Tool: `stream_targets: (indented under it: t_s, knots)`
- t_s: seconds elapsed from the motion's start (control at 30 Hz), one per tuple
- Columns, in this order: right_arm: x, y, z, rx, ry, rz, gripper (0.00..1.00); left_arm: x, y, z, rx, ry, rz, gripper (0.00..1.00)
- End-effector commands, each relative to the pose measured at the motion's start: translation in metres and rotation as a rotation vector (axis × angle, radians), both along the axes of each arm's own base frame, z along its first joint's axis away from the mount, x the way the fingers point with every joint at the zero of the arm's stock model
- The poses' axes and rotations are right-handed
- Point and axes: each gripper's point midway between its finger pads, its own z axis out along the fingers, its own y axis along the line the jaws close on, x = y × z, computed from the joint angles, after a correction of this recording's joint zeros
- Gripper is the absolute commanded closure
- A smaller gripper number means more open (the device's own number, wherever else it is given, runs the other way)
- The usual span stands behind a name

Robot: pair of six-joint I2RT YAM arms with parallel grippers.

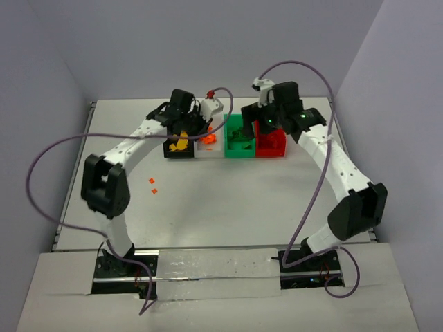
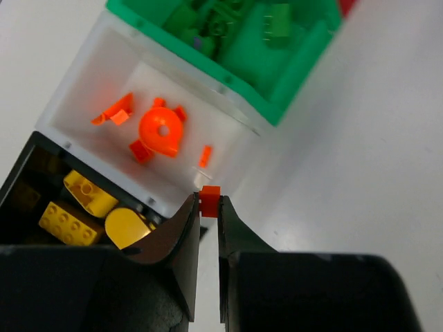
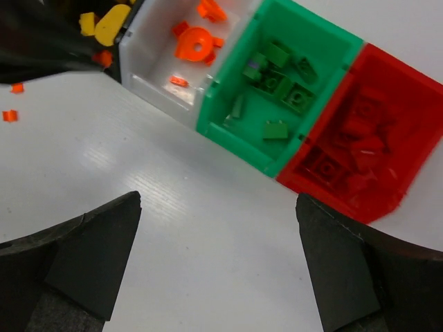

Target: Sort the legos into containers by color

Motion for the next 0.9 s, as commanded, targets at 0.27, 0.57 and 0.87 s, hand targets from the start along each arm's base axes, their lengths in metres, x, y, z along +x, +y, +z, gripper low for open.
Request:
stream_targets:
  t_s: [0.27,0.57,0.87]
  knots:
    - [-0.035,-0.079,0.010,0.005,-0.046,-0.119,0.00,0.109,-0.018,-0.049,0.001,0.003,0.359,0.89]
    - [-0.042,-0.072,-0.002,0.039,-0.002,-0.102,0.00,0.110,-0.018,-0.036,0.001,-0.010,0.358,0.50]
    - [-0.043,-0.067,-0.004,0.066,0.017,-0.093,0.00,0.065,0.036,0.035,-0.100,0.029,0.375,0.50]
